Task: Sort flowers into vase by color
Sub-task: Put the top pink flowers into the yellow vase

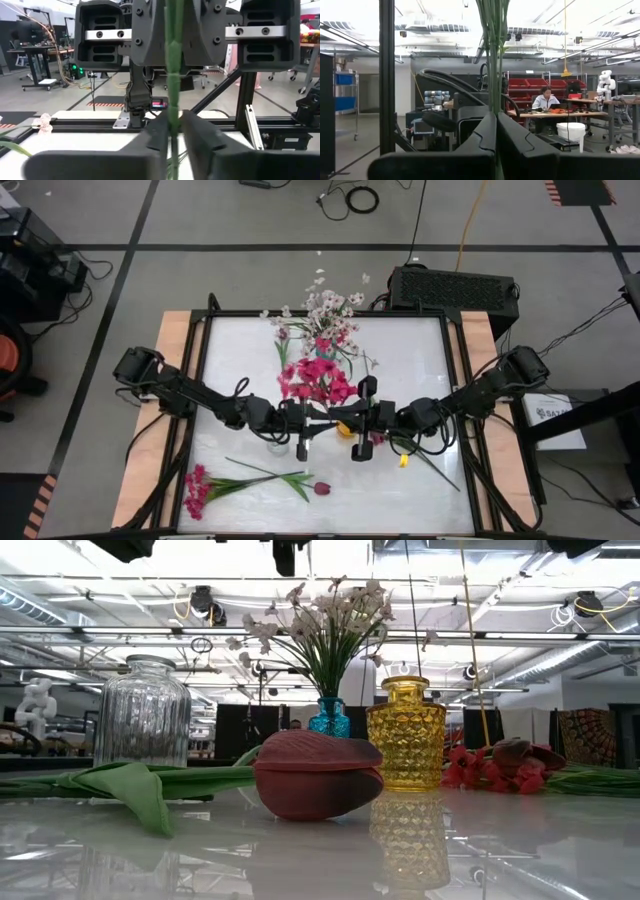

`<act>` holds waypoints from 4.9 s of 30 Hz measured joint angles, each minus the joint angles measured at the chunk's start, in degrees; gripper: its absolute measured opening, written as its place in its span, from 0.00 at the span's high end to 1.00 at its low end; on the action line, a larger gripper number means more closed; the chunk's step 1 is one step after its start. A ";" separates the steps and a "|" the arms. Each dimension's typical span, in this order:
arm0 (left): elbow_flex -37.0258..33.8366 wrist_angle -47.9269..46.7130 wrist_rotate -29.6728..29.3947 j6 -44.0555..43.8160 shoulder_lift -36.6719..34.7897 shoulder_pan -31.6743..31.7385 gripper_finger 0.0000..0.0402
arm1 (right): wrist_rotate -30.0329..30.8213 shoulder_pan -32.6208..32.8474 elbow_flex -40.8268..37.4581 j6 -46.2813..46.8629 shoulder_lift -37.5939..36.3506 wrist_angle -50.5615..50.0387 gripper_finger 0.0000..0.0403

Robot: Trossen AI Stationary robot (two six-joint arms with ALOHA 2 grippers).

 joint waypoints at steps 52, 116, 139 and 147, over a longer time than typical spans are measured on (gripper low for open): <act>-0.11 -17.42 -1.01 -2.01 -6.10 1.33 0.96 | -3.07 -1.36 0.04 2.96 -12.68 -22.56 0.97; -0.09 -41.96 -5.73 -8.98 -18.93 -0.22 0.27 | 6.06 -4.81 0.02 31.02 -14.85 -58.69 1.00; -0.09 -43.30 -5.73 -9.01 -18.93 -0.22 0.27 | 5.50 -5.20 0.02 37.55 -10.58 -61.03 0.84; -0.09 -43.30 -5.73 -9.01 -18.93 -0.22 0.27 | 2.75 -5.20 0.02 37.79 -10.69 -63.56 0.73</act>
